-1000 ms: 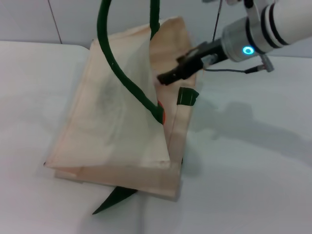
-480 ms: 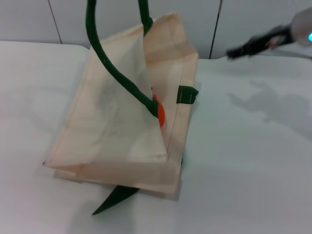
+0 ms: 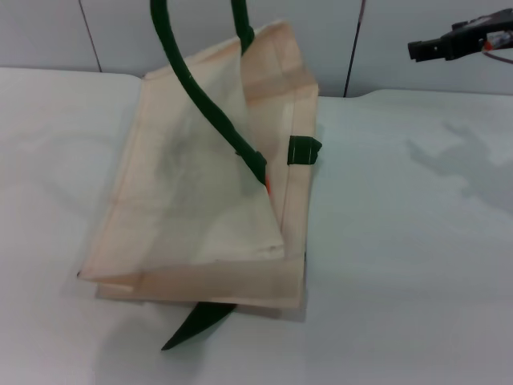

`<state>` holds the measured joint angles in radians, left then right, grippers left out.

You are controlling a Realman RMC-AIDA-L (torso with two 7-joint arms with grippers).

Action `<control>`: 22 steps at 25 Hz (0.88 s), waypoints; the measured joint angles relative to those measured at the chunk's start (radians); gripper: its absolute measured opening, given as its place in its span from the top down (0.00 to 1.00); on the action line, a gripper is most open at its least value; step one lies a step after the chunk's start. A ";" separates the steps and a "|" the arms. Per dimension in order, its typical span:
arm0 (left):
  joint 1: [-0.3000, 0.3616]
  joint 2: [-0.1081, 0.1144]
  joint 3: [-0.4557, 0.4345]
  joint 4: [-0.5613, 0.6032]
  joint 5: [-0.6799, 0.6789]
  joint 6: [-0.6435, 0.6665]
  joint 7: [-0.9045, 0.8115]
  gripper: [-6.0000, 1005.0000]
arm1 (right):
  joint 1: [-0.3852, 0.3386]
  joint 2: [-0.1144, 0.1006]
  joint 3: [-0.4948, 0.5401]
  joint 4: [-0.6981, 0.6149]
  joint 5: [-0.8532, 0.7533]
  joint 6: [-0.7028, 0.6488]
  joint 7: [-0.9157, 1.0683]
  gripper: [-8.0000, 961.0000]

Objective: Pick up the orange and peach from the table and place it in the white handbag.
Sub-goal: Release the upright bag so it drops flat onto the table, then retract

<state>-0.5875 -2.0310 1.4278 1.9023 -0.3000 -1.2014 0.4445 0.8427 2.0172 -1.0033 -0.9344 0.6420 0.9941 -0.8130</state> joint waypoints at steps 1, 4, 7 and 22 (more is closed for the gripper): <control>-0.001 0.000 -0.001 -0.014 -0.013 0.014 -0.002 0.72 | 0.004 0.001 0.001 0.004 -0.004 0.000 0.001 0.10; -0.003 0.000 -0.005 -0.051 -0.039 0.052 -0.015 0.70 | 0.014 0.001 0.002 0.018 -0.005 0.001 0.002 0.10; -0.007 0.001 -0.006 -0.072 -0.049 0.071 -0.028 0.58 | 0.016 0.001 0.002 0.024 -0.005 0.003 0.002 0.10; 0.008 0.003 0.001 -0.171 -0.298 0.158 0.113 0.26 | 0.061 0.000 0.003 0.089 -0.047 0.006 0.001 0.10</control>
<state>-0.5791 -2.0275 1.4293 1.7316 -0.5980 -1.0437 0.5577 0.9039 2.0174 -1.0000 -0.8459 0.5953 0.9999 -0.8125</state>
